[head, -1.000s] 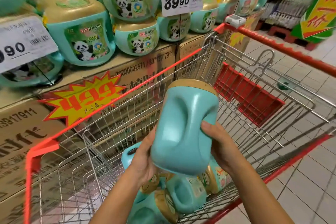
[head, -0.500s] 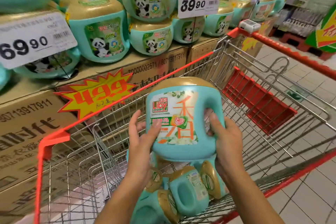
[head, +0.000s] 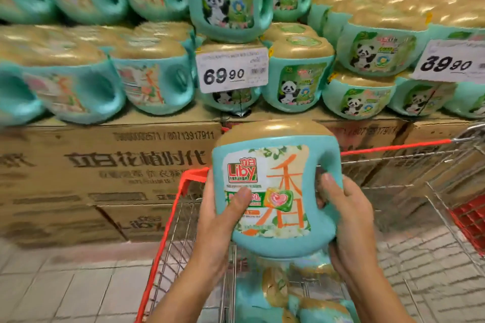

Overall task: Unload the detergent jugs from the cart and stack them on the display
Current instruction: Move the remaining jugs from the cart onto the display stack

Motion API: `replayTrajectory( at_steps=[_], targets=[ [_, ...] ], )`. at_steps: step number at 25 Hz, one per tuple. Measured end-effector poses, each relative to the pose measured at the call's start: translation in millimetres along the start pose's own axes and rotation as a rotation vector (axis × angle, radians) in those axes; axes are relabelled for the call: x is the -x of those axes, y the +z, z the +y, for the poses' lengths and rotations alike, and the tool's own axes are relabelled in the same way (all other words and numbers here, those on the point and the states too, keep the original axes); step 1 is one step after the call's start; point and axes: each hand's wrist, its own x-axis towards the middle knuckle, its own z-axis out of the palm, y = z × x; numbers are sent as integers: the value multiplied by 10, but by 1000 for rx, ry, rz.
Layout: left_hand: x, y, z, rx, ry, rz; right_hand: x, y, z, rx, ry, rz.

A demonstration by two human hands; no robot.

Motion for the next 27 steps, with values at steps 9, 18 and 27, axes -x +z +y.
replayTrajectory(
  at_steps=[9,18,27],
  targets=[
    [540,-1112,1030,-33,241,216,428,1505,74,-24,8,-395],
    [1057,-2827,2365,-256,400,271,1299,3436,561,-39,-14,-551],
    [1029,-4158,3547,-367,482,350,1606,5206,774,-10,-12,-711]
  ],
)
